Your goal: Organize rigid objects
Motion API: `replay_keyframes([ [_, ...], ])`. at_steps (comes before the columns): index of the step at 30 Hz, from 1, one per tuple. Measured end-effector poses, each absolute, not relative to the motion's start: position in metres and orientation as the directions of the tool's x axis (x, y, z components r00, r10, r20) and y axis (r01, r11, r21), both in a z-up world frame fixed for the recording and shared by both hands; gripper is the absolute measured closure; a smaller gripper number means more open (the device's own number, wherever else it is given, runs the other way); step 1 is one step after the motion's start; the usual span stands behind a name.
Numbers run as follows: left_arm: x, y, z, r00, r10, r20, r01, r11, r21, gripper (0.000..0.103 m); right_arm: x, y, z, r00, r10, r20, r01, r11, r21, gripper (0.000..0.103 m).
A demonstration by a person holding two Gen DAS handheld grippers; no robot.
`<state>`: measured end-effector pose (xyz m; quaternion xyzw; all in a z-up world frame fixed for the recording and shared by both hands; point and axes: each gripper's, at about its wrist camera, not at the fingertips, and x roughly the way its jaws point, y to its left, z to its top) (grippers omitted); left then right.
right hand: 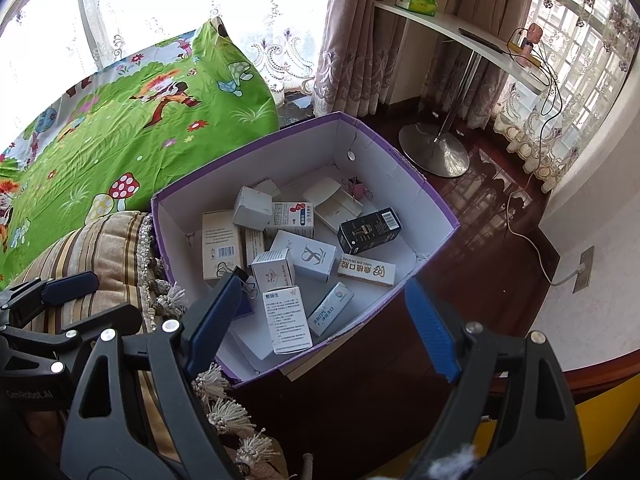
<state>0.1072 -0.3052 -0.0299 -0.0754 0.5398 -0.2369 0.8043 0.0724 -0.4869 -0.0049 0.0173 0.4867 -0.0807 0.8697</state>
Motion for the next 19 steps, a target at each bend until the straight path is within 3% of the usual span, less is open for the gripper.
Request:
replay_keyframes([
  [19, 0.1042, -0.3071, -0.0273, 0.333, -0.446, -0.831, 0.341, 0.879, -0.335, 0.015, 0.0697, -0.4903, -0.0062, 0.512, -0.123, -0.850, 0.167, 0.985, -0.042, 0.017],
])
